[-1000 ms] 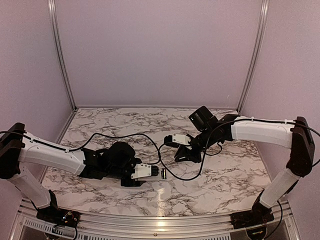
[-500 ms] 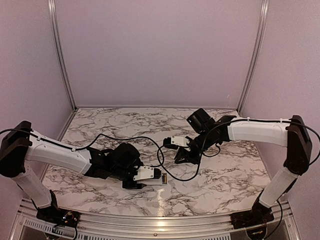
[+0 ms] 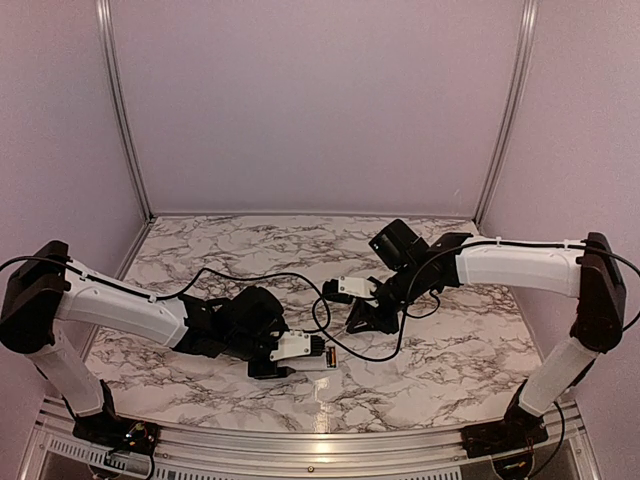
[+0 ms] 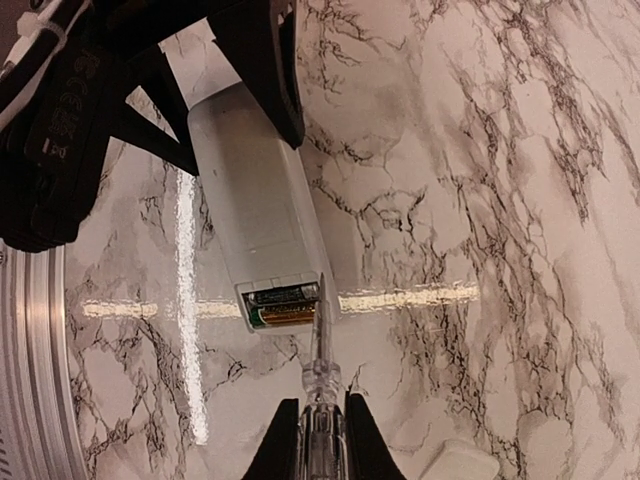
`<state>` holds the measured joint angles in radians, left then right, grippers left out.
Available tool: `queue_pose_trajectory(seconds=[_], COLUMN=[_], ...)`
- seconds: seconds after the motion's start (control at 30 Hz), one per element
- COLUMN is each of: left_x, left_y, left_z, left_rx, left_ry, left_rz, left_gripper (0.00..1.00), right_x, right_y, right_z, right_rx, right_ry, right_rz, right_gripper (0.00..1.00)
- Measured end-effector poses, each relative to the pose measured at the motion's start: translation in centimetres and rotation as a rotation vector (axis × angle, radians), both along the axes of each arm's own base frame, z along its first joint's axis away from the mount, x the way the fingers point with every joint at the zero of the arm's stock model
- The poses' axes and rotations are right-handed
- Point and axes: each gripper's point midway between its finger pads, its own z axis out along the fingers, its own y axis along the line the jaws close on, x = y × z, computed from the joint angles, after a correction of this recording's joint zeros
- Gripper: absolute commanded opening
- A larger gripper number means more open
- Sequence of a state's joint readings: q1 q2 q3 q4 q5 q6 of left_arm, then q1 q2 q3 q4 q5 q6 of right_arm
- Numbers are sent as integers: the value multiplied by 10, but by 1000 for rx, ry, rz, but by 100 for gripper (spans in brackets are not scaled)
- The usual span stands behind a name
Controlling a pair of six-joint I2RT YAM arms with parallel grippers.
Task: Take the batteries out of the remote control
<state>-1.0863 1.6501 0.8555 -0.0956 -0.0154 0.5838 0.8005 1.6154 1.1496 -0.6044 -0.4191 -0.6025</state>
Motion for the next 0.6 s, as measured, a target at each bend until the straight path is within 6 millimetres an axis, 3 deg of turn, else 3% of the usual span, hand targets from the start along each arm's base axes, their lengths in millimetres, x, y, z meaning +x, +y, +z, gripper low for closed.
queue_pose_trajectory(seconds=[0.6], left_x=[0], left_y=[0], left_z=[1], left_rx=[3], left_ry=[10], left_rz=[10], left_gripper=[45], right_x=[-2], right_y=[-4], right_z=[-3], right_rx=[-25], right_ry=[16], right_rz=[-27], right_gripper=[0])
